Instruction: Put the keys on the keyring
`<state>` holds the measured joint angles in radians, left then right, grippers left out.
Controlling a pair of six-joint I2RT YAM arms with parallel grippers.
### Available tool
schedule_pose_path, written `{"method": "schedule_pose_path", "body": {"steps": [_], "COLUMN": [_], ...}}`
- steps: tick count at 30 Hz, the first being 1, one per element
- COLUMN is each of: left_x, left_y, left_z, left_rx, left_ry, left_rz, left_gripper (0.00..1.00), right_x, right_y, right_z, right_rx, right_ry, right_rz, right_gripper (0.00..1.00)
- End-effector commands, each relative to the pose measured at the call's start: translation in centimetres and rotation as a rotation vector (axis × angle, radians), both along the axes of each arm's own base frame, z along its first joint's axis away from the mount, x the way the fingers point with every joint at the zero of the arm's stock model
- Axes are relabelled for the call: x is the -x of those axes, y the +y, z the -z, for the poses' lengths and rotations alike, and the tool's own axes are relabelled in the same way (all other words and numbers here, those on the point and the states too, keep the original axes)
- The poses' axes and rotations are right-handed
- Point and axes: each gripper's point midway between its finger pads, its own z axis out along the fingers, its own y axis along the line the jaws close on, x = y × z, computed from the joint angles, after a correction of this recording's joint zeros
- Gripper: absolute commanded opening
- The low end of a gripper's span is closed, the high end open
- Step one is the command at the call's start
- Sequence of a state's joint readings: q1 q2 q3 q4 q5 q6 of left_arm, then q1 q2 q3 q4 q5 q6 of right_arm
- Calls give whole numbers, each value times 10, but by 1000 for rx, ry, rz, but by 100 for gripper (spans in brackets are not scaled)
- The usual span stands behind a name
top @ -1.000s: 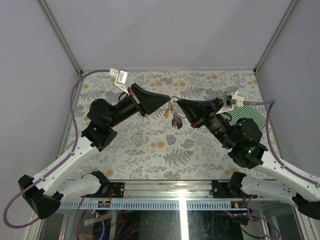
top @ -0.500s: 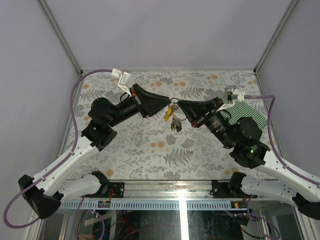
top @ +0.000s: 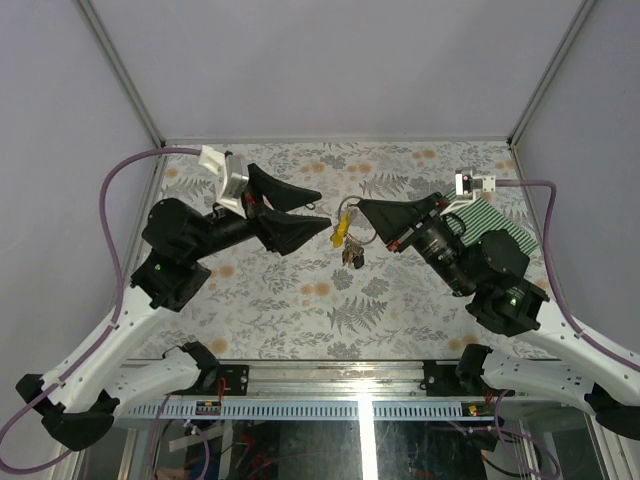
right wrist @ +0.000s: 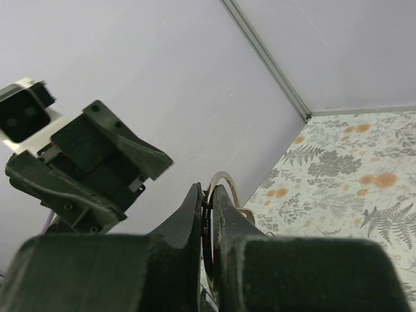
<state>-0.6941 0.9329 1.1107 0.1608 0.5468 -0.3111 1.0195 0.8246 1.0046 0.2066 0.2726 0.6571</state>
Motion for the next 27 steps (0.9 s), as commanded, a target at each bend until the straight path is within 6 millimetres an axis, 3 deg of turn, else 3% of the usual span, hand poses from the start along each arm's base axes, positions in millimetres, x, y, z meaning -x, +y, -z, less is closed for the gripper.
{"method": "schedule_pose_path", "body": {"steps": [1, 13, 27], "left_x": [10, 11, 6], "left_y": [8, 3, -4], "left_z": [-17, -21, -17], "left_rx": [-83, -185, -222], "left_ry": [-233, -375, -373], "left_rz": [-16, 18, 44], "left_gripper": [56, 48, 34], "right_x": [9, 17, 25], "right_y": [-12, 4, 9], "right_z": [-46, -55, -62], "right_rx": [-180, -251, -280], "right_ry": [17, 64, 49], "right_rz": [-17, -119, -179], "right_gripper": [0, 0, 0]}}
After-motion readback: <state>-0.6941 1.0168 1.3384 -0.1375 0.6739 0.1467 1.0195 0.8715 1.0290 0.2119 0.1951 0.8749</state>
